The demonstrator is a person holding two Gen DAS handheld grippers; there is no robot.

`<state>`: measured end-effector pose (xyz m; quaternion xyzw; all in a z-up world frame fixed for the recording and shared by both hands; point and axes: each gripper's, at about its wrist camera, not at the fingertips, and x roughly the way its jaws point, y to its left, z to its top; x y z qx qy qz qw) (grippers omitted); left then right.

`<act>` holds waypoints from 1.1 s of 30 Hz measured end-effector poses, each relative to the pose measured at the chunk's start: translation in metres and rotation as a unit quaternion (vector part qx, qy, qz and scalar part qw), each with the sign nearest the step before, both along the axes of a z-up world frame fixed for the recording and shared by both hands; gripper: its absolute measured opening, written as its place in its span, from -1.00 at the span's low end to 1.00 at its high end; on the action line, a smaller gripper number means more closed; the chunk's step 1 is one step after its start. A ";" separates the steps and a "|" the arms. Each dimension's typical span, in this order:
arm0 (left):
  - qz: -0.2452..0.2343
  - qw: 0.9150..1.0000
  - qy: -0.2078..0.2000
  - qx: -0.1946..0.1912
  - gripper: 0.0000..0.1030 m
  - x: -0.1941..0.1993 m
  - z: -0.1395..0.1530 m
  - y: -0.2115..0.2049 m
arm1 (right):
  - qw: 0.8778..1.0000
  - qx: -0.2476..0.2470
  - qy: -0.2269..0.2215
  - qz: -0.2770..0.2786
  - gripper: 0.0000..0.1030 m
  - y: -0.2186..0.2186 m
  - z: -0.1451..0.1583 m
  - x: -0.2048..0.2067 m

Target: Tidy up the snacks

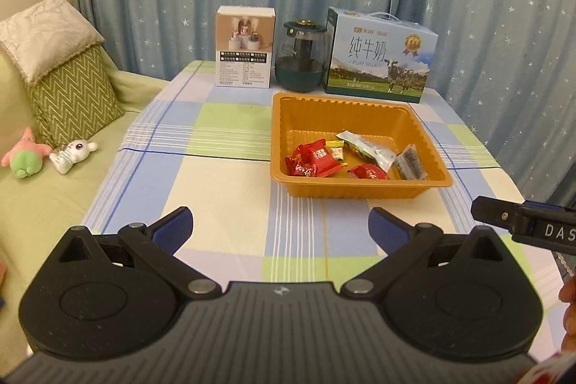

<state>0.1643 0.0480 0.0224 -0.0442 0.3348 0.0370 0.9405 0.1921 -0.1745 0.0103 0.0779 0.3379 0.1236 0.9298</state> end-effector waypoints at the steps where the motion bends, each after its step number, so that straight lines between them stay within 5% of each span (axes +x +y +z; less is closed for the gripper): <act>1: 0.001 1.000 -0.001 0.000 1.00 -0.007 0.005 -0.002 | 1.000 -0.001 -0.002 0.000 0.71 0.000 0.004 -0.007; 18: 0.007 1.000 -0.012 0.008 1.00 -0.105 0.053 -0.025 | 0.999 -0.023 -0.011 0.022 0.71 -0.006 0.045 -0.114; 33: 0.001 1.000 -0.006 0.003 1.00 -0.145 0.052 -0.034 | 0.999 -0.026 -0.012 0.017 0.71 -0.016 0.056 -0.160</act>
